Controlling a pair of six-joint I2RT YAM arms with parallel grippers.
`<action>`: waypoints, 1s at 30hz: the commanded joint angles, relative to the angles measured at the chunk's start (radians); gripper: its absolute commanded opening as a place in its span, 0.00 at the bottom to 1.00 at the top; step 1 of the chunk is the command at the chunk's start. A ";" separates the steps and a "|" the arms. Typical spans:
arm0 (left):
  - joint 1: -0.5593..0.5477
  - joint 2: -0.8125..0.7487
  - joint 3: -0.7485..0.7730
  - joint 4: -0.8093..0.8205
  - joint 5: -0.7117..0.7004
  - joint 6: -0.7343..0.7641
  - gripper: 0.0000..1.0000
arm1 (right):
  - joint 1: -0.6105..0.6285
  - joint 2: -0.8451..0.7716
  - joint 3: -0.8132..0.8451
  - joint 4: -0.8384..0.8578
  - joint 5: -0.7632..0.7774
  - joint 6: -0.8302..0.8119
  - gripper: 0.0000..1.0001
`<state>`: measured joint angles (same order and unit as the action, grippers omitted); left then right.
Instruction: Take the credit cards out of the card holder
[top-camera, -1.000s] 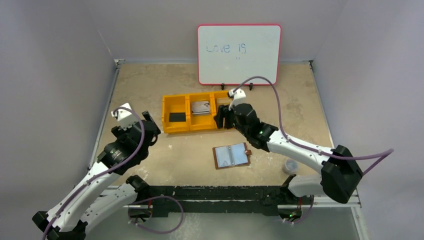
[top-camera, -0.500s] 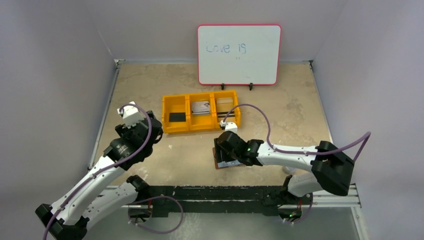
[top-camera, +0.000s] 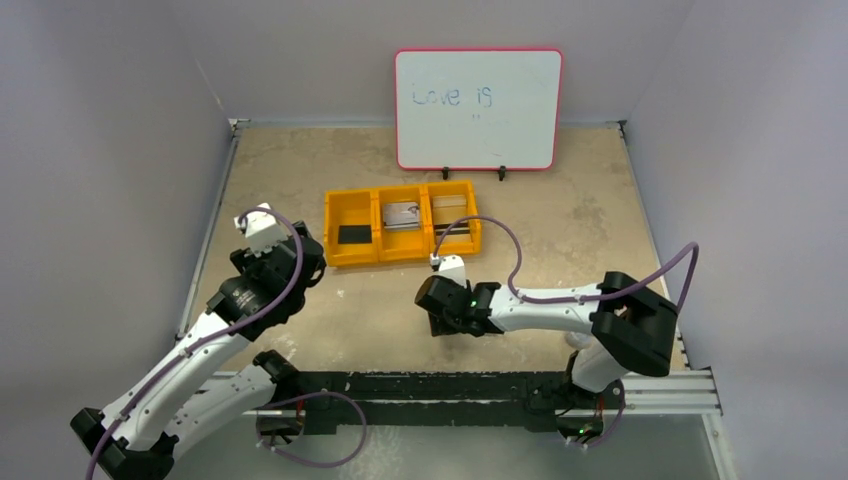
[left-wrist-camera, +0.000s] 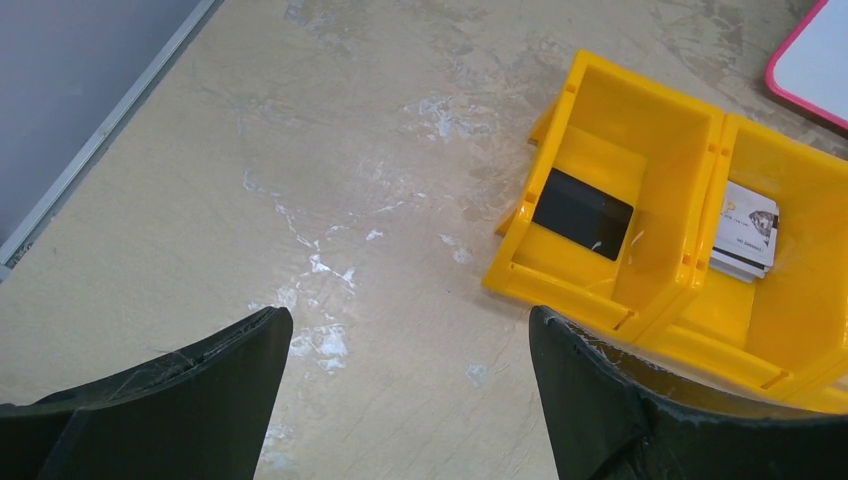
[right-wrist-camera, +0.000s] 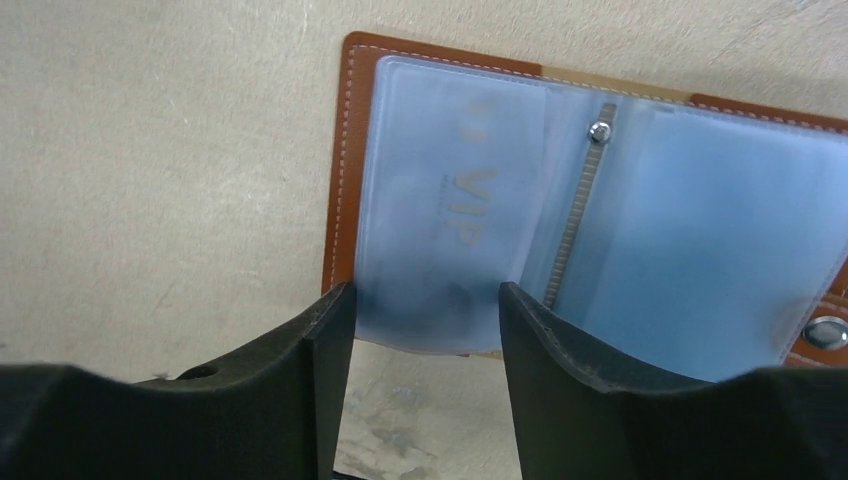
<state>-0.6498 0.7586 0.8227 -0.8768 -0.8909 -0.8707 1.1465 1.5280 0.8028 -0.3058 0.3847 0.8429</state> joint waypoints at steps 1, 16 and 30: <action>0.005 -0.014 0.015 0.023 -0.022 0.006 0.88 | 0.005 0.038 0.022 -0.083 0.082 0.062 0.51; 0.004 -0.013 0.013 0.026 -0.010 0.010 0.87 | 0.004 -0.143 -0.049 0.024 0.045 0.109 0.12; 0.003 0.057 -0.006 0.263 0.329 0.008 0.84 | -0.001 -0.411 -0.294 -0.020 0.091 0.584 0.17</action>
<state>-0.6498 0.7830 0.8227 -0.7868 -0.7498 -0.8711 1.1507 1.2083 0.5884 -0.3107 0.4534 1.2125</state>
